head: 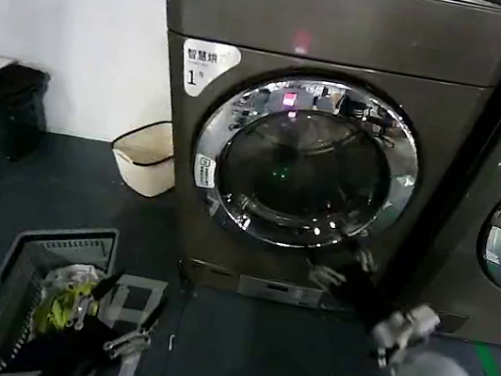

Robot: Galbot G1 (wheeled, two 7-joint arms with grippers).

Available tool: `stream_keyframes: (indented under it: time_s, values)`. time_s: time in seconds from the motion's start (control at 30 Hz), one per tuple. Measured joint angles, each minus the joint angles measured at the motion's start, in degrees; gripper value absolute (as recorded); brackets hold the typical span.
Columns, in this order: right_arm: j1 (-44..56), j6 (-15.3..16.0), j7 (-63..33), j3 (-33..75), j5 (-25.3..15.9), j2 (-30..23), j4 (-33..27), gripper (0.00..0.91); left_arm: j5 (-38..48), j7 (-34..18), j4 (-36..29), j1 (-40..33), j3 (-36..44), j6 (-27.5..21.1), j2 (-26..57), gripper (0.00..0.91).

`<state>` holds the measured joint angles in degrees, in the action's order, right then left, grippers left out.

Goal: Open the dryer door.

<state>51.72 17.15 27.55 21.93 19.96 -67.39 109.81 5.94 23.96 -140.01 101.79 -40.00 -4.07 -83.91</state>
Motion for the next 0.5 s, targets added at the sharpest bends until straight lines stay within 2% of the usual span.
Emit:
stream_keyframes:
  time_s: [0.23,0.4,0.5]
  values:
    - [-10.1,-2.7,0.7,-9.0,0.4,-1.9,-9.5,0.907,-0.4,-0.1,-0.9,1.2,-0.1,0.0,-0.6,0.907]
    - [-16.7,-6.3,3.0,-11.2,0.5,-4.3,-16.5,0.907,-0.5,-0.3,-1.8,2.0,-0.2,0.0,-0.9,0.907]
    - [-19.7,-6.7,5.6,-11.9,1.0,-5.2,-20.3,0.907,-0.4,-0.3,-2.5,2.7,-0.3,0.2,-1.1,0.907]
